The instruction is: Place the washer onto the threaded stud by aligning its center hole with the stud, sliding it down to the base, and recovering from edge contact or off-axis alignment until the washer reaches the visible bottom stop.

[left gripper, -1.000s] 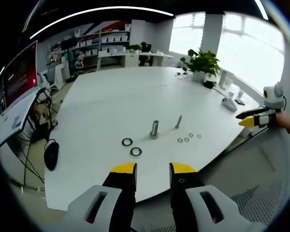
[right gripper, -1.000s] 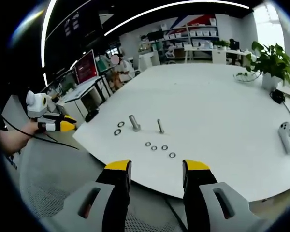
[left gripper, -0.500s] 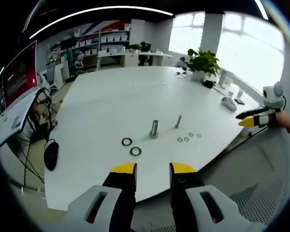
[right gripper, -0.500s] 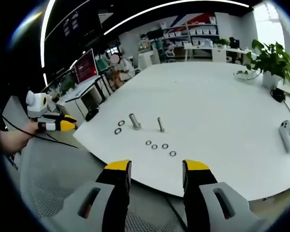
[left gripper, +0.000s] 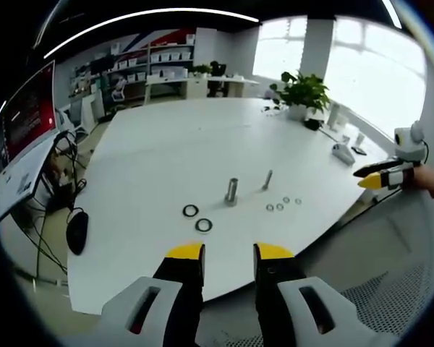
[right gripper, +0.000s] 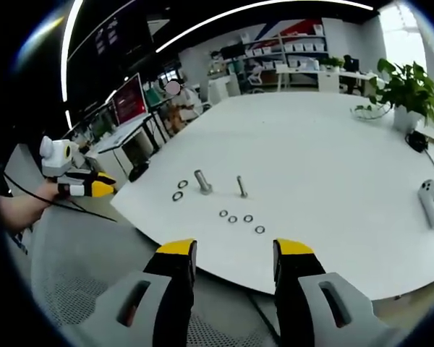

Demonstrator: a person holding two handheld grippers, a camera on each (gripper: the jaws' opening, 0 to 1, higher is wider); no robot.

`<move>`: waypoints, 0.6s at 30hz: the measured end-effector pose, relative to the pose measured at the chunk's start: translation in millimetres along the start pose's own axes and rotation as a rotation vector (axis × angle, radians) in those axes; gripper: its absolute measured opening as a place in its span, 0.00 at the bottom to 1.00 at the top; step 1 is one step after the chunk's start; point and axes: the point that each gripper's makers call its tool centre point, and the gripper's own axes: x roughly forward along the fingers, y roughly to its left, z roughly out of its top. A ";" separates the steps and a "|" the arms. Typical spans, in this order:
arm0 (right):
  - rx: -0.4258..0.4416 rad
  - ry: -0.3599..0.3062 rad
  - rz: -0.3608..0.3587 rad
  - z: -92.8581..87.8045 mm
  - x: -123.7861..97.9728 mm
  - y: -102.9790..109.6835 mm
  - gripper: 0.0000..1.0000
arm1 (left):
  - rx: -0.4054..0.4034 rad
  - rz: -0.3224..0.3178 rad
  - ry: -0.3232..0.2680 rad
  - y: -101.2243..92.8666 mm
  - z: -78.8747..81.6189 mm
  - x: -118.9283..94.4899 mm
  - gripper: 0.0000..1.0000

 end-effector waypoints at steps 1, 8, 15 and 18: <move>0.000 0.001 0.003 -0.2 0.1 0.5 0.44 | 0.000 0.000 0.001 0.2 -0.2 0.3 0.25; -0.017 0.017 0.018 -2.4 1.4 3.4 0.44 | 0.008 -0.006 0.017 -1.6 -3.0 1.5 0.25; -0.010 0.020 0.026 -3.6 1.3 4.6 0.44 | -0.001 0.005 0.007 0.8 -1.9 0.6 0.25; -0.005 0.018 0.030 -3.4 1.1 5.7 0.44 | 0.009 0.005 0.017 -0.1 -3.4 0.7 0.25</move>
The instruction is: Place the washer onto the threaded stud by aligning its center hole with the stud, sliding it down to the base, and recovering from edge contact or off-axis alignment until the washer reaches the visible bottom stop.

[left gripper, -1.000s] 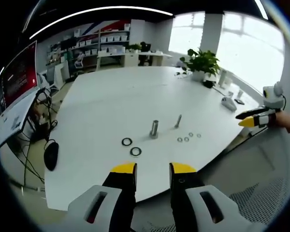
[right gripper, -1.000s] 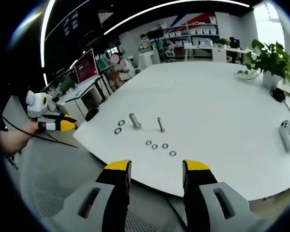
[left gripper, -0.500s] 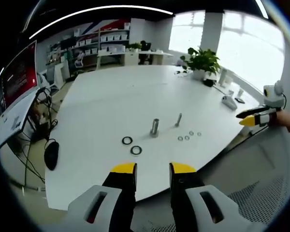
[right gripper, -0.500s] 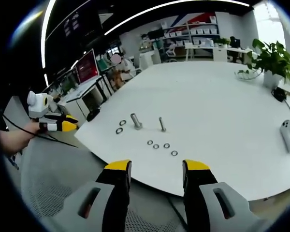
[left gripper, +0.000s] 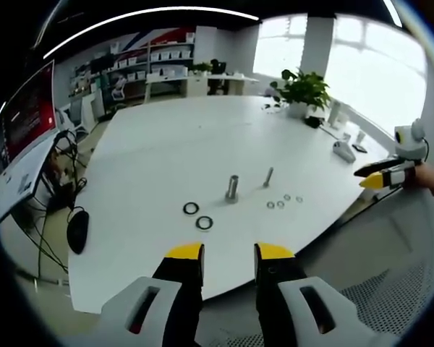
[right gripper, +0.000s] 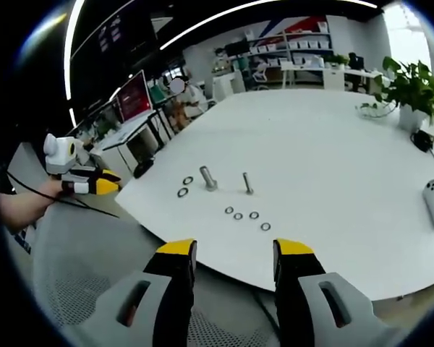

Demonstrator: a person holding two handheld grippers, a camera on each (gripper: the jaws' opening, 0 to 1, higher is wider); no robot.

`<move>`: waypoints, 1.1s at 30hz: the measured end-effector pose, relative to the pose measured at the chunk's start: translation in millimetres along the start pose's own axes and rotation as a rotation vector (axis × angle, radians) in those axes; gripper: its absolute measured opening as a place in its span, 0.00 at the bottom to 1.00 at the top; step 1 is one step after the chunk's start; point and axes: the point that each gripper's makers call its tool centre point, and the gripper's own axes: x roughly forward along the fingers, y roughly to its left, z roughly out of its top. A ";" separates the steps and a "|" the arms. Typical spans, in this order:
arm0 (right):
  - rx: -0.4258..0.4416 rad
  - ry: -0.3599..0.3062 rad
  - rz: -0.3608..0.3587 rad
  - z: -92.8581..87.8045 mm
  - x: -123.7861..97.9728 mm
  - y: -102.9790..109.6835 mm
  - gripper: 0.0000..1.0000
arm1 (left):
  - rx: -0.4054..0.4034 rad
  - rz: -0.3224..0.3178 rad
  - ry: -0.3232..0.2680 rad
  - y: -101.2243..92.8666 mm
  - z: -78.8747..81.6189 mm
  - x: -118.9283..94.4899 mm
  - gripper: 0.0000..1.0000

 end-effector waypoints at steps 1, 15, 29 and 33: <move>0.001 -0.004 0.001 0.8 -0.3 0.2 0.44 | 0.004 0.002 -0.004 1.0 0.3 0.4 0.25; 0.012 -0.017 0.011 2.5 -0.6 1.9 0.45 | 0.002 0.011 0.017 2.5 -3.4 0.8 0.26; 0.010 -0.009 0.021 1.0 -0.2 3.9 0.47 | 0.013 0.028 0.060 5.6 -11.2 2.3 0.26; 0.016 -0.014 0.021 1.5 -0.3 3.5 0.46 | 0.014 0.026 0.067 5.3 -12.4 2.6 0.26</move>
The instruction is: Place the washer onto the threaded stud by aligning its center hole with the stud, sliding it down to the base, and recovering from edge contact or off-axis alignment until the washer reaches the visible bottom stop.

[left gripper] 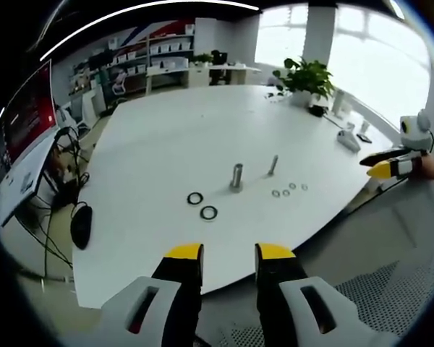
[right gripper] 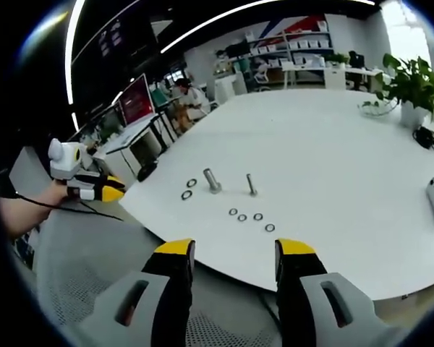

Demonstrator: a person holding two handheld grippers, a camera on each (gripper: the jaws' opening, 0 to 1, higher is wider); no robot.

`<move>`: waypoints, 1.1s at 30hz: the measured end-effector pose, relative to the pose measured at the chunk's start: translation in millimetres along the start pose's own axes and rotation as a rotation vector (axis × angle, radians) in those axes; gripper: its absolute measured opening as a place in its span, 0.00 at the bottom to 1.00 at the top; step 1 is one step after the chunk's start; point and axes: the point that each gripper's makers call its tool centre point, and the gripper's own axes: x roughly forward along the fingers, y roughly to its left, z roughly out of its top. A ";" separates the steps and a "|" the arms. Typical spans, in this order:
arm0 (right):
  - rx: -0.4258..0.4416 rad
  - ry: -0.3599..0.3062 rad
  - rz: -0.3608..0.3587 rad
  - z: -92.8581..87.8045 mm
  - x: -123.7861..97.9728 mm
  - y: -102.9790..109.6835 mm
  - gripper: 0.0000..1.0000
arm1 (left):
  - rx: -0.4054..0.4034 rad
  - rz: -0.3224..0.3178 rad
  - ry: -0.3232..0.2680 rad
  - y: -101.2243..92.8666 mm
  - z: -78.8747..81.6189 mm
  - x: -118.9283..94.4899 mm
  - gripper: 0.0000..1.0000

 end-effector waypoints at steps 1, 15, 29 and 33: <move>0.002 -0.004 -0.002 0.7 -0.6 0.0 0.46 | 0.002 -0.001 0.005 -0.2 -0.9 0.3 0.26; 0.018 -0.015 -0.007 2.2 -1.2 -1.7 0.45 | 0.003 -0.024 0.018 -4.8 -3.0 1.4 0.27; 0.023 -0.012 -0.011 1.6 -1.3 -3.1 0.45 | -0.003 -0.051 0.022 -9.7 -3.5 1.8 0.27; 0.022 -0.012 -0.010 1.7 -1.4 -2.9 0.45 | -0.013 -0.045 0.005 -8.1 -0.5 0.8 0.27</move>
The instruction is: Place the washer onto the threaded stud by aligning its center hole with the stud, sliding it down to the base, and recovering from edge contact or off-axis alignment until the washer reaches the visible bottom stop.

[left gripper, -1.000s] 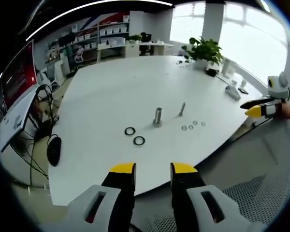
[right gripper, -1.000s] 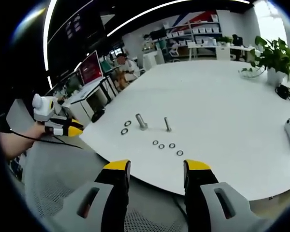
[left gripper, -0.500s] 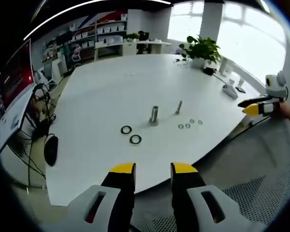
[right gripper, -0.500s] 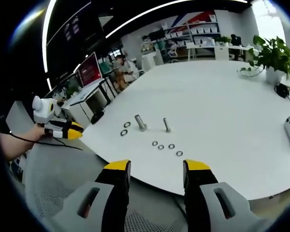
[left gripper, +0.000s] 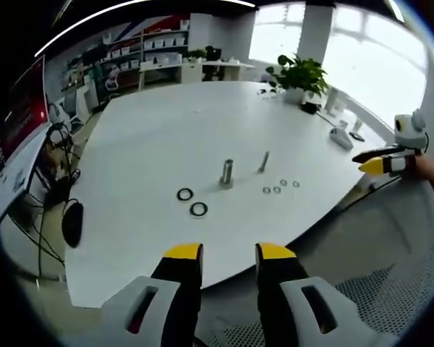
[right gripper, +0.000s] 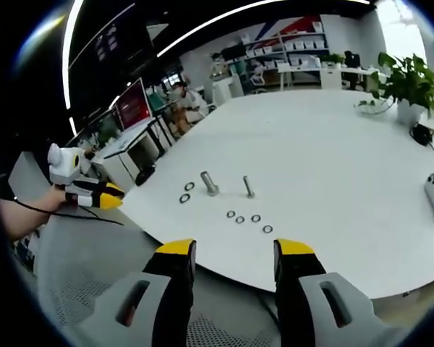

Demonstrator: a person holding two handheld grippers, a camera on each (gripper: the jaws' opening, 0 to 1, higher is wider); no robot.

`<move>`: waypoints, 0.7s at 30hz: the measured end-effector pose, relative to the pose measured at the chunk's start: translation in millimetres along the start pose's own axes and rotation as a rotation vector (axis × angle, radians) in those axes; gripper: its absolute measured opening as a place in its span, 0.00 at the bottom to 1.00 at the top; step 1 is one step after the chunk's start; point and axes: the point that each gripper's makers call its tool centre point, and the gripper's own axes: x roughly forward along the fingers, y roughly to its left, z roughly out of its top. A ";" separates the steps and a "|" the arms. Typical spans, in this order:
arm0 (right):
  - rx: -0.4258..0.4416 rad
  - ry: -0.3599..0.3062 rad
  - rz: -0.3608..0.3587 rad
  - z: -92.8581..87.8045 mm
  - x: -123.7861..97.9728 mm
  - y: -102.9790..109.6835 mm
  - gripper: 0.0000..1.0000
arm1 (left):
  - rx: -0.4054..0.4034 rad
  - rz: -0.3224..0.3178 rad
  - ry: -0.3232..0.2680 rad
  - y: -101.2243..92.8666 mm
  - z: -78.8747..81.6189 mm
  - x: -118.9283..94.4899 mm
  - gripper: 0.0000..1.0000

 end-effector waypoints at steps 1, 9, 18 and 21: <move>0.000 0.000 0.001 0.0 0.1 -0.1 0.45 | -0.003 0.001 -0.002 0.2 1.0 -0.4 0.27; 0.003 -0.002 0.004 0.5 -0.2 0.2 0.45 | -0.013 -0.013 0.005 -2.2 0.8 1.0 0.28; 0.002 -0.003 0.012 0.6 0.2 1.1 0.45 | -0.062 -0.075 0.065 -8.7 -5.8 3.5 0.28; 0.000 -0.004 0.016 0.7 0.1 2.1 0.45 | -0.035 -0.083 0.095 -11.4 -9.4 5.4 0.30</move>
